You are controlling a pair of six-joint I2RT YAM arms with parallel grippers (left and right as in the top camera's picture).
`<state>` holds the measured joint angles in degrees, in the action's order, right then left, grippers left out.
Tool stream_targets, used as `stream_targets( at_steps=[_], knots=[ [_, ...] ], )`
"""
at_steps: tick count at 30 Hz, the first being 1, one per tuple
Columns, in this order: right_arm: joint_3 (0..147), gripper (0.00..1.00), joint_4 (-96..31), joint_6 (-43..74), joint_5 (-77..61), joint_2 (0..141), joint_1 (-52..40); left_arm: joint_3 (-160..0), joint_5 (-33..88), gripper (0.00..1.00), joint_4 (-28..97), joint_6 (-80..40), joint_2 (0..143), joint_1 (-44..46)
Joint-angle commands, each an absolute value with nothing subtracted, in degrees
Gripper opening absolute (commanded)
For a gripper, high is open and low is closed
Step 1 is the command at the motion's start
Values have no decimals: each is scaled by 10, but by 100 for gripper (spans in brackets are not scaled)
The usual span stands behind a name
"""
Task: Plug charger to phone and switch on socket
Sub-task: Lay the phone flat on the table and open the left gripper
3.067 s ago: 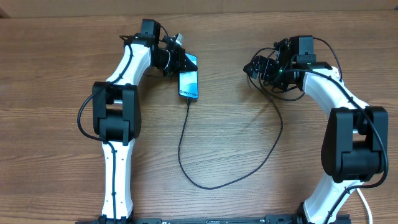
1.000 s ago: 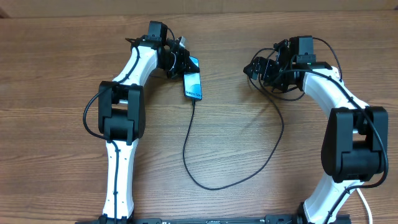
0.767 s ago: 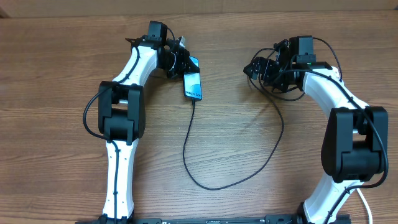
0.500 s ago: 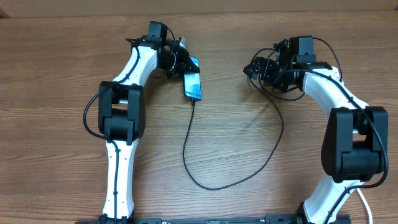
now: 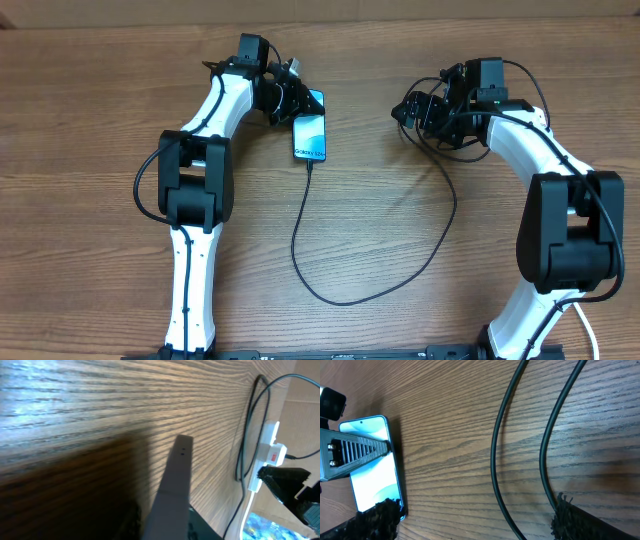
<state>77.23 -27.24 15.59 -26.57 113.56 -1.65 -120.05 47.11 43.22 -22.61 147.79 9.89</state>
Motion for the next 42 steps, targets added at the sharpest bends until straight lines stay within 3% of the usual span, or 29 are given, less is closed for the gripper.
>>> stream_targets(
  at_steps=[1,12,16,22,42],
  knots=[
    [776,100,-272,151,-261,1119,-19,-1205,461,35,437,-234,1488,102],
    [776,100,-272,151,-261,1119,-18,-1205,439,45,450,-237,1488,102],
    [776,100,-272,151,-261,1119,-18,-1205,416,55,465,-239,1488,102],
    [776,100,-272,151,-261,1119,-19,-1205,395,100,478,-245,1488,102],
    [776,100,-272,151,-261,1119,-18,-1206,259,100,544,-290,1488,102]
  ],
)
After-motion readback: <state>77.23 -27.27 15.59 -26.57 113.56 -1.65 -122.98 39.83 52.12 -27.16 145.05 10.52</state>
